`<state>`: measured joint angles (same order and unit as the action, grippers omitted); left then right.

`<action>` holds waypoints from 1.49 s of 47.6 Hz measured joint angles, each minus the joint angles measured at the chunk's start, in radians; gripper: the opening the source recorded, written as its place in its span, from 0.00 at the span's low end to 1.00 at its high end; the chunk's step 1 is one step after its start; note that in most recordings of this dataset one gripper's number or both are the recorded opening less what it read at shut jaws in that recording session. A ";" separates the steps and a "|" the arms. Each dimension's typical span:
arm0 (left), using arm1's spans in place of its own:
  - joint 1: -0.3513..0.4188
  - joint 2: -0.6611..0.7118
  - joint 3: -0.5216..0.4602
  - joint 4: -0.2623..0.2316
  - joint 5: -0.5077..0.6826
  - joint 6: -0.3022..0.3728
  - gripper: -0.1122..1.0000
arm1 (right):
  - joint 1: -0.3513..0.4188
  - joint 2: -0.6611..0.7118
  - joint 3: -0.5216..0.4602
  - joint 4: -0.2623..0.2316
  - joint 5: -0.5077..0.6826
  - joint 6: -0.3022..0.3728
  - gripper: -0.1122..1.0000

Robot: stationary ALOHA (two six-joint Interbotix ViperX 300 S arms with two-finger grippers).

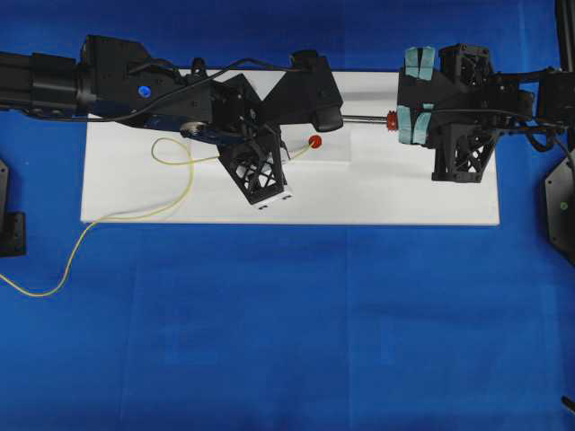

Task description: Touch the tip of the soldering iron to the tip of the solder at the mark.

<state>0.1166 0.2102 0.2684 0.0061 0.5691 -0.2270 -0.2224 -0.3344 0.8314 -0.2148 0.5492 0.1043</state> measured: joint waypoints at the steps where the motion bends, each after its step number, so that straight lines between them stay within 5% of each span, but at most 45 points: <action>1: 0.000 0.000 -0.002 0.000 0.000 0.000 0.11 | -0.002 0.000 0.002 0.000 0.002 0.000 0.16; 71: 0.002 0.000 0.000 0.000 0.006 0.000 0.11 | 0.031 0.156 -0.018 0.020 -0.009 0.000 0.16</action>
<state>0.1181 0.2102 0.2684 0.0061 0.5752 -0.2270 -0.1917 -0.1779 0.8130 -0.1948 0.5400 0.1043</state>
